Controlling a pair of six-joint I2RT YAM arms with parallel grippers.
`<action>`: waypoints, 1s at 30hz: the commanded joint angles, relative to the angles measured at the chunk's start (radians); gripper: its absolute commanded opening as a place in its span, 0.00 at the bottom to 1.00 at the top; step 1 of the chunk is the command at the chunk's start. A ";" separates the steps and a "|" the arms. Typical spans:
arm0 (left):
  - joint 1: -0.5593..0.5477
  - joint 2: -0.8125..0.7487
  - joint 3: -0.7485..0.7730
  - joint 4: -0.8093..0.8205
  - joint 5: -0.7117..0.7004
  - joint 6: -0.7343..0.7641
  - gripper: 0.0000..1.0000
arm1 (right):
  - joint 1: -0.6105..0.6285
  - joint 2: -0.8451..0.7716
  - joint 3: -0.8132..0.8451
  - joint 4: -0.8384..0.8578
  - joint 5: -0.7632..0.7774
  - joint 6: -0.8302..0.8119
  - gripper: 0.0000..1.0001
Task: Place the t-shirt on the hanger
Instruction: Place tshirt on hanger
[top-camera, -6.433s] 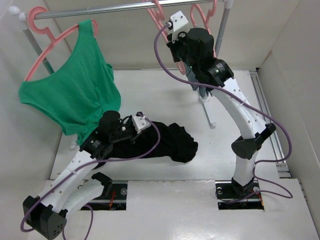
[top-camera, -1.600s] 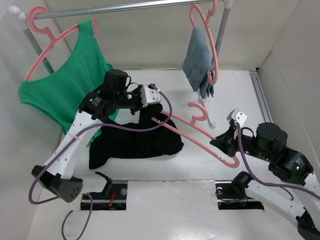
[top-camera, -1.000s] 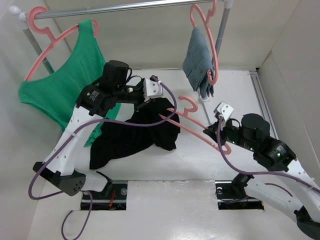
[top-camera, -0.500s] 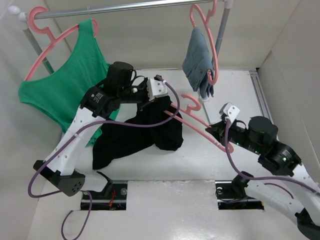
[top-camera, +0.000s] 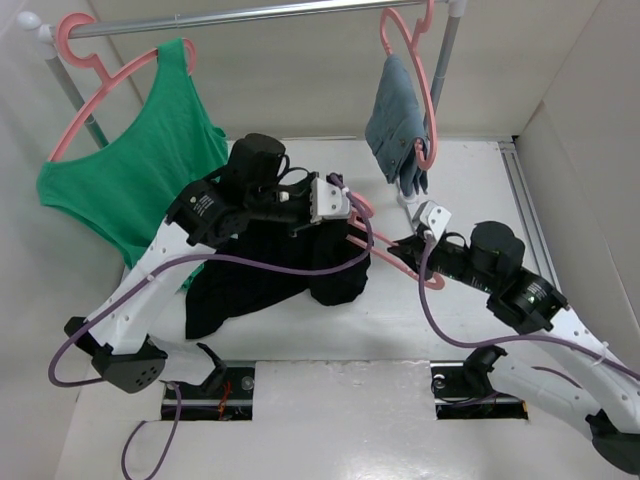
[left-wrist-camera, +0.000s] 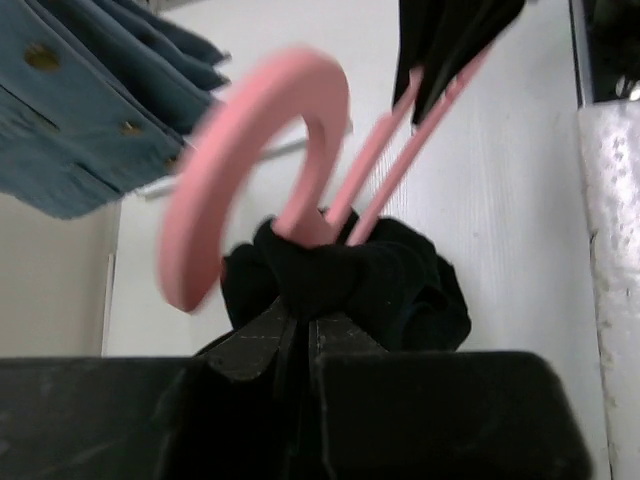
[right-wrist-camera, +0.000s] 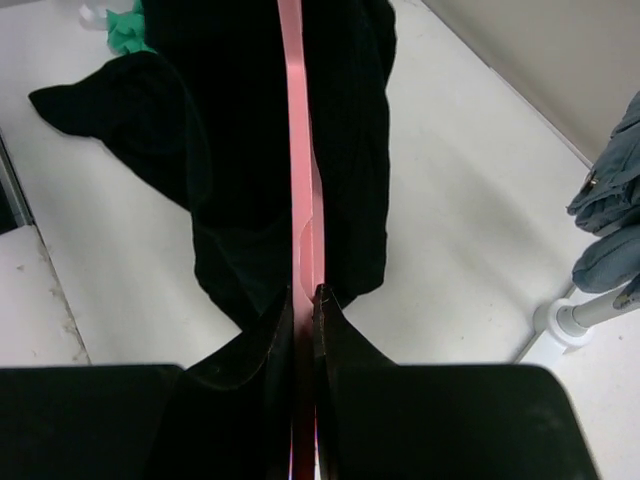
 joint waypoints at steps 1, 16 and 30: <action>-0.003 -0.063 -0.104 -0.031 -0.053 0.088 0.02 | 0.004 -0.068 -0.009 0.148 -0.008 -0.014 0.00; -0.003 -0.060 -0.199 0.198 -0.193 0.069 0.47 | 0.004 -0.028 0.004 0.157 -0.150 0.005 0.00; 0.053 -0.060 -0.351 0.063 -0.037 0.322 0.56 | 0.004 -0.008 0.022 0.168 -0.197 0.005 0.00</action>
